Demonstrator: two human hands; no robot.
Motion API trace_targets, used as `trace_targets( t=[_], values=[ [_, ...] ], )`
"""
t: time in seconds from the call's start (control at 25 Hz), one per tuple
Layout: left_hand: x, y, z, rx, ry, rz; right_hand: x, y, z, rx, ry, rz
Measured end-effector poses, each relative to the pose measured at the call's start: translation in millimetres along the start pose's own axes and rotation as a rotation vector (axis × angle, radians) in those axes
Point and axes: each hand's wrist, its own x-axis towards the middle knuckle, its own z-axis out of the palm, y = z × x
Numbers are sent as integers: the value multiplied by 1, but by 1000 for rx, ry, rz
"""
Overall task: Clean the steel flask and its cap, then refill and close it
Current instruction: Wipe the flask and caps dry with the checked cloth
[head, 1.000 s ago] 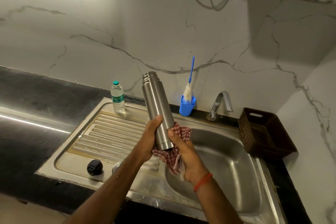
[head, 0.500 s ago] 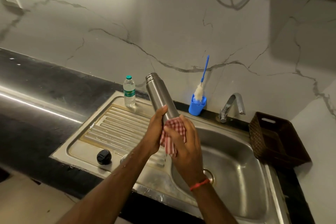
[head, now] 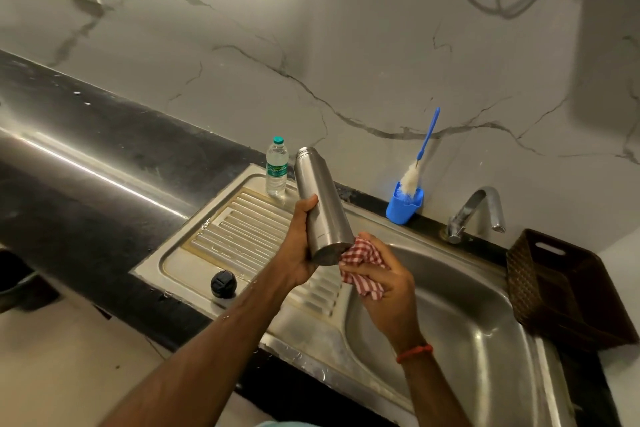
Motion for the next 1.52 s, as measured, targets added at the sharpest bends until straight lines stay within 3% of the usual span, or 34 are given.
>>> trace_targets(
  t=[0.12, 0.32, 0.56, 1.16, 1.52],
  values=[
    [1, 9, -13, 75, 35, 73, 4, 8, -4, -223, 42, -163],
    [-4, 21, -35, 511, 81, 303, 23, -7, -2, 225, 227, 185],
    [-9, 39, -60, 768, 224, 445, 43, -17, 18, 245, 194, 187],
    [-29, 96, -180, 1105, 628, 522, 73, -22, 96, 295, 158, 307],
    [-28, 94, -234, 1224, 666, 413, 72, -17, 139, 228, 83, 256]
  ],
)
